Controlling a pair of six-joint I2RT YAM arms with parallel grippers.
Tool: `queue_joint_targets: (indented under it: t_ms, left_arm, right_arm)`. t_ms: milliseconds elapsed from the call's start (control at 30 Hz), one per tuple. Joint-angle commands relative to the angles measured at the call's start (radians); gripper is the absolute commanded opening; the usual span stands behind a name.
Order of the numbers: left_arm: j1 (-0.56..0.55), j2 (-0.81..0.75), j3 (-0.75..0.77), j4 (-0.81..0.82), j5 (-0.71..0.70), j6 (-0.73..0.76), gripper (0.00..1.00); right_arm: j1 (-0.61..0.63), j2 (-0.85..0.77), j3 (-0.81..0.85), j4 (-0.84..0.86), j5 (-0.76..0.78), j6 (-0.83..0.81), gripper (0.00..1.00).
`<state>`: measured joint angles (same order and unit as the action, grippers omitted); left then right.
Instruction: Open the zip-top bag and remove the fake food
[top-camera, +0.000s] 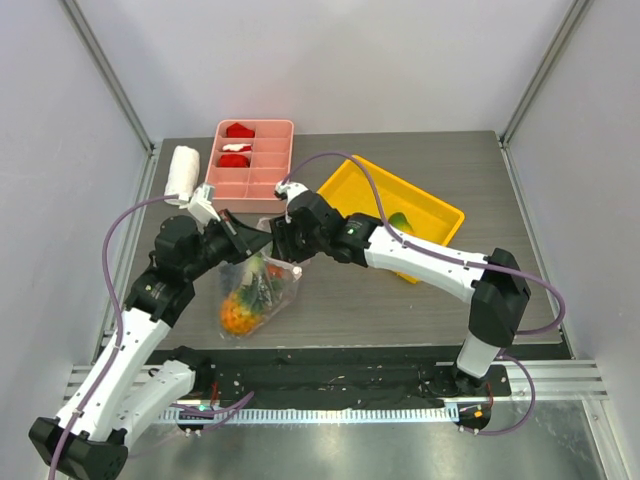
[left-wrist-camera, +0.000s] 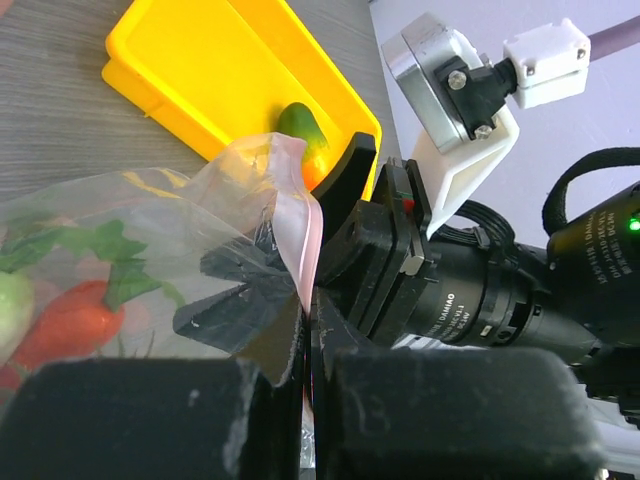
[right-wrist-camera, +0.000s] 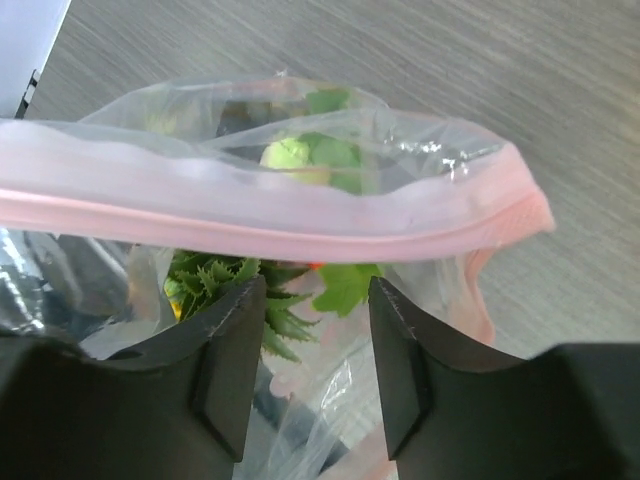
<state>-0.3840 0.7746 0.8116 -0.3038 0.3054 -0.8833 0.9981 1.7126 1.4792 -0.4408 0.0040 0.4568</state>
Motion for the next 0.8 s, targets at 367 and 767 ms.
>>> queue_joint_targets:
  t_ms: [367, 767]
  left_arm:
    - [-0.009, 0.003, -0.064, 0.131, 0.054, -0.042, 0.00]
    - [-0.009, 0.049, -0.187, 0.181, 0.050, -0.036, 0.00]
  right_arm:
    - [0.013, 0.107, -0.155, 0.326, -0.015, -0.073, 0.52]
    - [0.005, 0.117, -0.270, 0.353, 0.120, -0.066, 0.75]
